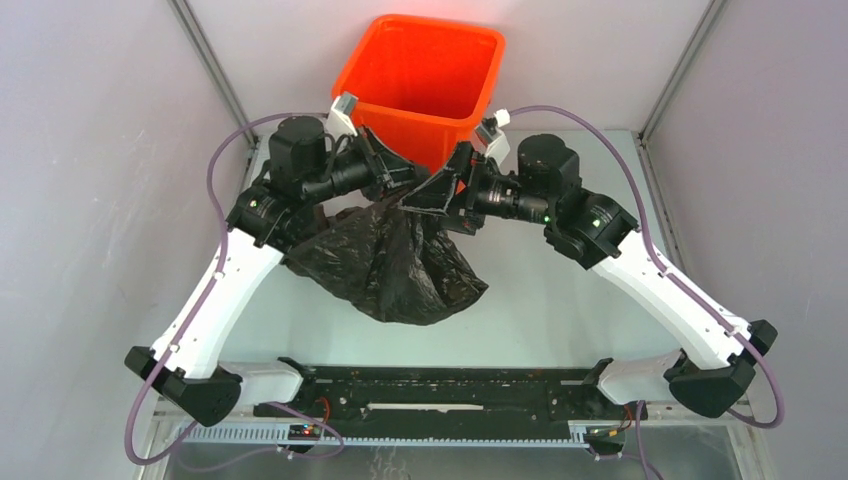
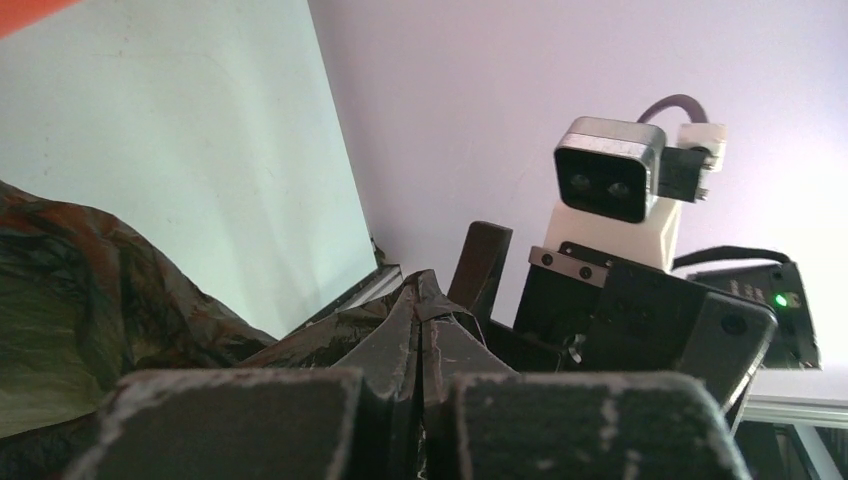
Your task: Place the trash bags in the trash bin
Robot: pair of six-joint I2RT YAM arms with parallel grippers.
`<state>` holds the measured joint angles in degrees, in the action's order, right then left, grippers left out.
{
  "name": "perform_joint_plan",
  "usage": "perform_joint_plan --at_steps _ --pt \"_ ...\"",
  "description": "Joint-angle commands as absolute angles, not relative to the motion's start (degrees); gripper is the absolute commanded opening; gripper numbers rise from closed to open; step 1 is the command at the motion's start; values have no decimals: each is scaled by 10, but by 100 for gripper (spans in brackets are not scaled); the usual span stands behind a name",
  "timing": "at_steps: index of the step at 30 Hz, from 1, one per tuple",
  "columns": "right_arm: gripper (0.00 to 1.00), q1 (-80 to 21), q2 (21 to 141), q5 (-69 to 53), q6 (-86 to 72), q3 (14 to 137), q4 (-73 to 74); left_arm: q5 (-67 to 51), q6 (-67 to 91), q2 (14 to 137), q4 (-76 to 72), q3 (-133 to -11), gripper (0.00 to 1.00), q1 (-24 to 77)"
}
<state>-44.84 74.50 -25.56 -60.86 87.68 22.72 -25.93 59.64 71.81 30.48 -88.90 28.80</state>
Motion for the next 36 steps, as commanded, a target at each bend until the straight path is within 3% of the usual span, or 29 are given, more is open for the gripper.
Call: perform_joint_plan --at_steps 1,5,10,11,12,14,15,17,19,24,25,29,36 --pt "91 -499 765 -92 -544 953 333 -255 610 721 279 -893 0 306" --pt "87 -556 778 57 -506 993 393 -259 611 725 281 -892 0 307" --pt "63 -603 813 155 -477 1041 462 -264 615 730 282 -900 0 308" --pt "56 -613 824 176 -467 1057 477 -264 615 730 282 -902 0 307" --pt "43 -622 832 192 -455 1076 493 -266 614 730 281 -904 0 308" --pt "6 -634 842 216 -438 1098 512 -271 609 730 282 -909 0 308" --pt "0 -636 838 222 -433 1098 513 -272 603 729 286 -914 1 308" --pt "0 -635 821 224 -418 1083 500 -275 582 724 297 -924 16 306" --pt "0 -628 795 216 -414 1060 487 -274 553 713 316 -935 42 302" --pt "0 -527 708 36 -423 946 415 -254 471 648 386 -938 95 255" --pt "0 -498 695 -7 -434 930 404 -242 450 631 406 -937 99 245" --pt "0 -393 654 -155 -487 895 379 -190 362 571 508 -936 100 214" --pt "0 -222 620 -231 -490 878 510 -134 328 538 600 -927 100 200"
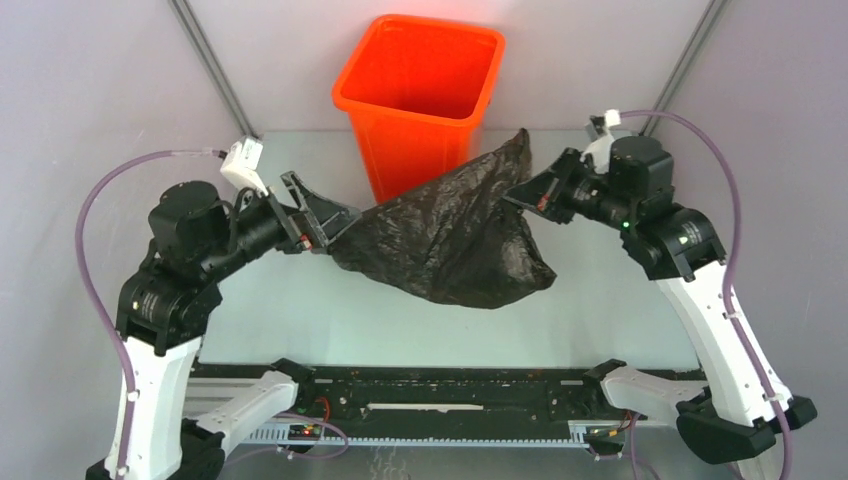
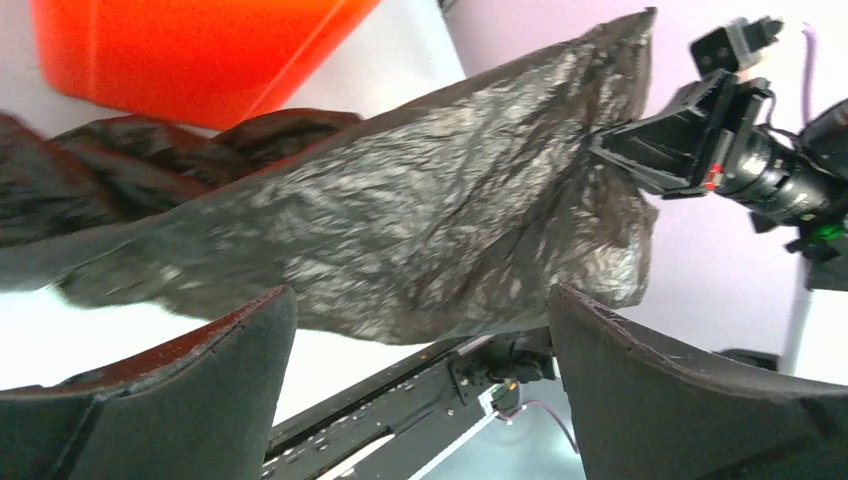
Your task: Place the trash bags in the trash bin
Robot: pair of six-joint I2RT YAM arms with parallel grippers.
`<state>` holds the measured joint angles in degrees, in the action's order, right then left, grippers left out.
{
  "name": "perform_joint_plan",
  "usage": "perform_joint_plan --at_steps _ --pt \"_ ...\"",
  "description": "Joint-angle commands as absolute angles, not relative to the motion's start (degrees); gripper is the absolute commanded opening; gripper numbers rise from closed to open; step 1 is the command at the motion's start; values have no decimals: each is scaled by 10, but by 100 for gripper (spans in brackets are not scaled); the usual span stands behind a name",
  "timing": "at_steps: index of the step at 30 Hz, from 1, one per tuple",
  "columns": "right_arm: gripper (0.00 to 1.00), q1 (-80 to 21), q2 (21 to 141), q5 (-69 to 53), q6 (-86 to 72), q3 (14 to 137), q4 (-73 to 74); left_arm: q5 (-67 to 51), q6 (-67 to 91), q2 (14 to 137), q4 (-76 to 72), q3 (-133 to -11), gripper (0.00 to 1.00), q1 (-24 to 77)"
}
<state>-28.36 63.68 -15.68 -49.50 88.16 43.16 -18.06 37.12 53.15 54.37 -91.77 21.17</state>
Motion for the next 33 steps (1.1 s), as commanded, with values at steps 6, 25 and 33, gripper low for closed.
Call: perform_joint_plan --at_steps 6,25,33 --pt "0 -196 589 -201 -410 894 593 -56 411 620 558 -983 96 158" --pt "0 -202 513 -219 -357 851 557 -74 833 833 103 -889 86 121" --pt "0 -187 498 -247 -353 820 525 -71 868 877 71 -872 82 129"
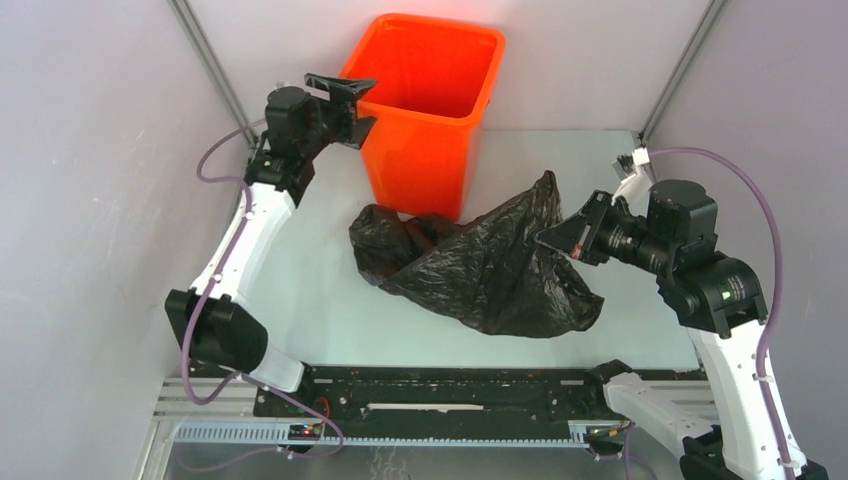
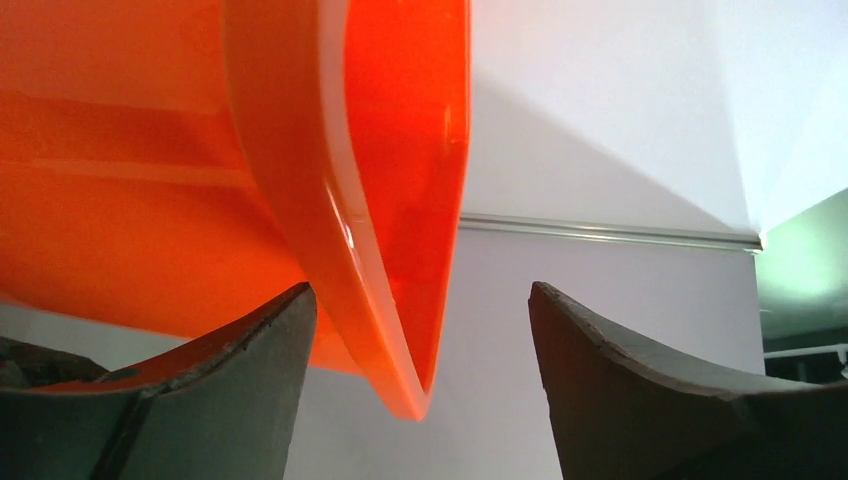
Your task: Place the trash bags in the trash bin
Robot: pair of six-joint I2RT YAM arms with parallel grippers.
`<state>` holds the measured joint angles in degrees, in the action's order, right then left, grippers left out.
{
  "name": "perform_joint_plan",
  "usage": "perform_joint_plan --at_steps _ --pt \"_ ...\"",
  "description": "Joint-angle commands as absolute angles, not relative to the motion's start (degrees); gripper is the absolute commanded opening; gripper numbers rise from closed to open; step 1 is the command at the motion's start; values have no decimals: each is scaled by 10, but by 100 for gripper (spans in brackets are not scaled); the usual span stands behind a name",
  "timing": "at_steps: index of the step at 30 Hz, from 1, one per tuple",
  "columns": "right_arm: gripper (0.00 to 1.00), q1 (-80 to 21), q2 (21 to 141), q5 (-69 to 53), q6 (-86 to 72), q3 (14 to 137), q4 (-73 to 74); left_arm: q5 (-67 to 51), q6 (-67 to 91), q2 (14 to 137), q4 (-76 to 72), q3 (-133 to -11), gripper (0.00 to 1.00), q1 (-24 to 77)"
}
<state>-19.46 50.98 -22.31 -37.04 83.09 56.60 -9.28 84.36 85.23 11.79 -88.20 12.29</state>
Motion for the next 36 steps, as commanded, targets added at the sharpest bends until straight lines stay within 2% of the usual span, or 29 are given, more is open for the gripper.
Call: perform_joint_plan --at_steps 1,5,8,12,25,36 --pt "0 -186 496 -248 -353 817 521 -70 865 883 71 -874 80 128" --pt "0 -179 493 -254 -352 817 514 -47 855 887 71 -867 78 129" --pt "0 -175 493 -266 -349 817 512 -44 852 891 69 -866 71 132" --pt "0 -173 487 -274 -344 817 517 -28 847 879 71 -854 48 137" --pt "0 -171 487 -295 -320 829 520 -11 850 770 72 -793 4 155" --pt "0 -171 504 -369 -312 838 484 6 890 663 84 -690 4 227"
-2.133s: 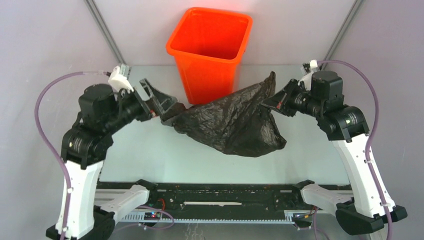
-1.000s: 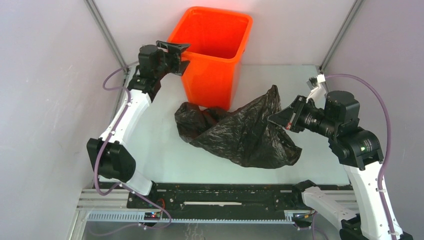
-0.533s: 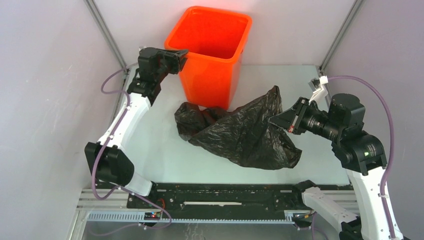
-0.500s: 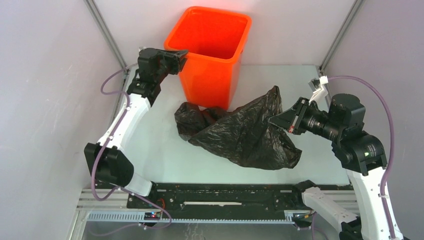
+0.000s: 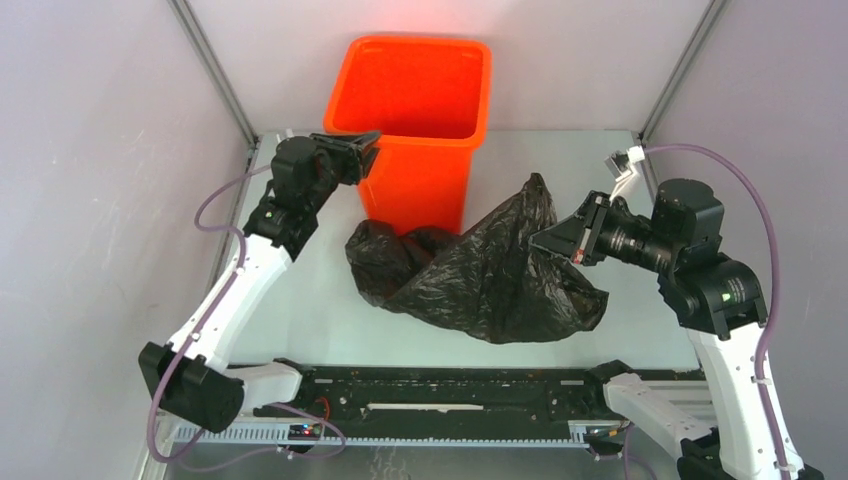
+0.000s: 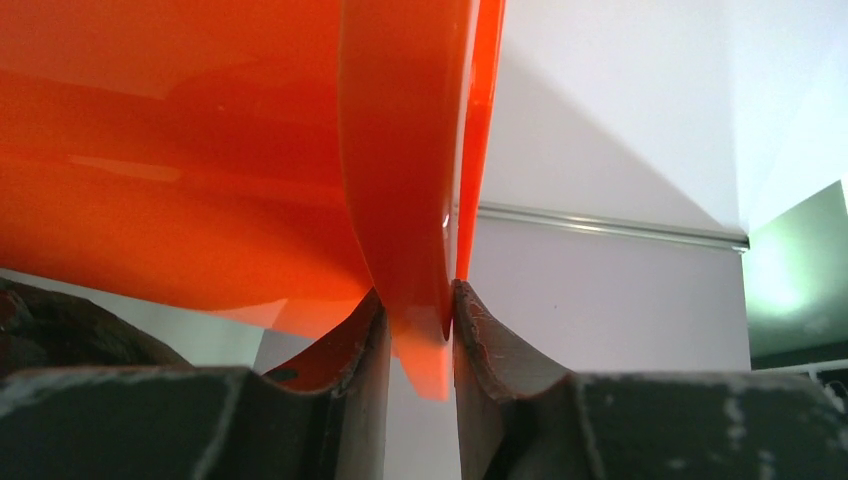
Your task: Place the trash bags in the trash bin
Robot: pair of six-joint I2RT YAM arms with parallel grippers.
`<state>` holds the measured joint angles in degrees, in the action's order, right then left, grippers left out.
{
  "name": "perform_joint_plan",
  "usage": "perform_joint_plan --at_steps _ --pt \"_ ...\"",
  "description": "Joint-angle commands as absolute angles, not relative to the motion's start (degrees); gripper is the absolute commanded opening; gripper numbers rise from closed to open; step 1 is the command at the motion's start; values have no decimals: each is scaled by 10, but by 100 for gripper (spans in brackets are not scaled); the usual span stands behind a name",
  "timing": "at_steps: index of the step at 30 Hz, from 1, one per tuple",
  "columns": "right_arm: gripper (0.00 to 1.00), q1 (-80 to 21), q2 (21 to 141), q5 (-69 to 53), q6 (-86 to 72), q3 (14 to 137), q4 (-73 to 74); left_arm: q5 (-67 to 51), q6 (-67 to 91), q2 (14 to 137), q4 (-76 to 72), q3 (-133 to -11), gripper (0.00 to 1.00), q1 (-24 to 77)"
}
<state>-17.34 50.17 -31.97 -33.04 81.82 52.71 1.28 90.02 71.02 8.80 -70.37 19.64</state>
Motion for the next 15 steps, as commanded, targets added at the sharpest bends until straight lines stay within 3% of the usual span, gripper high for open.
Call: perform_joint_plan --at_steps 1,9,15 --pt "0 -171 504 -378 -311 838 480 15 889 657 93 -690 5 234" --pt "0 -180 496 -457 -311 839 448 29 891 605 102 -639 18 286" --pt "0 -220 500 -490 -355 841 391 38 851 516 137 -586 71 286"
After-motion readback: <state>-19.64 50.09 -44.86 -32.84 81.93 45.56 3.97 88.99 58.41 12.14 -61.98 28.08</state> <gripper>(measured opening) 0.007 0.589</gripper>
